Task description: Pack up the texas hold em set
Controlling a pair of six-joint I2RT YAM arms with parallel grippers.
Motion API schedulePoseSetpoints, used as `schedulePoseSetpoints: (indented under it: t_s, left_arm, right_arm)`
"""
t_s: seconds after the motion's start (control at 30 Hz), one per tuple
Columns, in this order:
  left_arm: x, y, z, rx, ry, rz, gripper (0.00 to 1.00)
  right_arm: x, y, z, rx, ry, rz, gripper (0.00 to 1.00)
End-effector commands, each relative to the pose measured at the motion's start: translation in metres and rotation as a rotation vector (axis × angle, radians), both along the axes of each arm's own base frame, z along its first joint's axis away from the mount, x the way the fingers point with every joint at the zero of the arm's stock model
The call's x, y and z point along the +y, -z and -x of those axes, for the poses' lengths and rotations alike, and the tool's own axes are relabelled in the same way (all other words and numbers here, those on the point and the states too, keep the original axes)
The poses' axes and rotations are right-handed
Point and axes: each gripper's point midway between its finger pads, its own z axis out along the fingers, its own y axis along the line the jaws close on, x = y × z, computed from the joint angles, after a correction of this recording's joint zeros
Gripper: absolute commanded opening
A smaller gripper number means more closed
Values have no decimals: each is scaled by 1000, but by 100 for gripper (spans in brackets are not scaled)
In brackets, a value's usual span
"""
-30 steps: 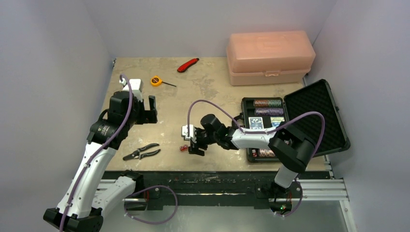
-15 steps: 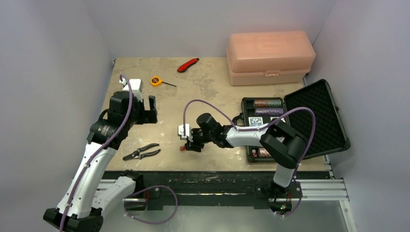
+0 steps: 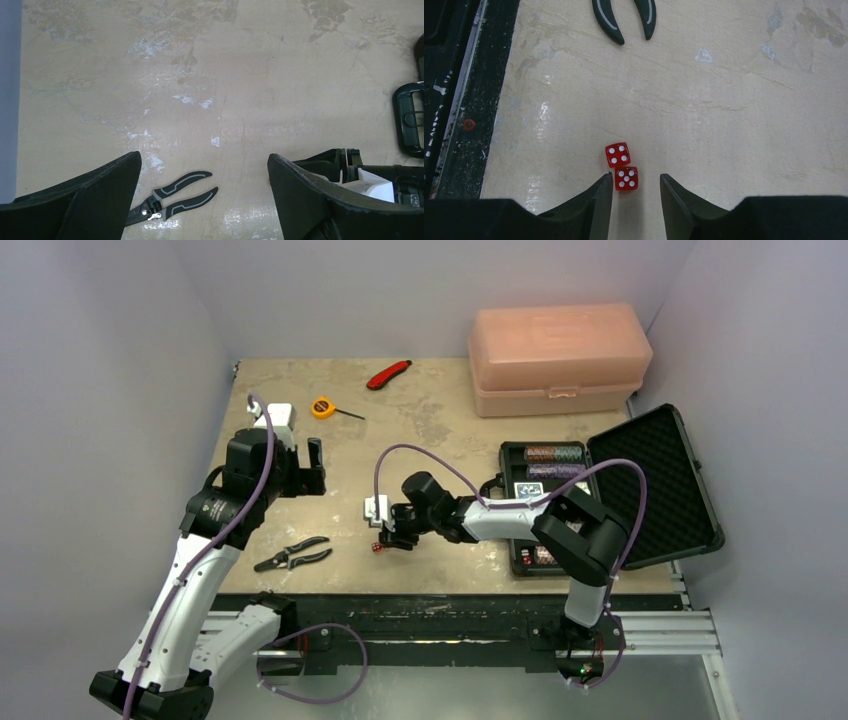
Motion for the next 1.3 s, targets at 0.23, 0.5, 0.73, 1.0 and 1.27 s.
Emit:
schedulePoseSetpoints:
  t_s: [0.23,0.5,0.73,1.0,1.27]
  left_arm:
    - [-3,-9,-2,-40,10,14,98]
    - [-3,-8,-2,-38,11,14,98]
    - [-3,-8,-2,-37,10,13,98]
    - [-3,-8,-2,-39,11,14,98]
    - [-3,-9,-2,-40,10,14,98]
  right_arm:
    - [9,0,-1,-7,-28,-5,42]
    - [10,4,0,5,-32,4,39]
    - [12,5,1,12,-36,5,38]
    - [14,8,3,25,-36,14,35]
    - [11,14,3,31,-25,34,34]
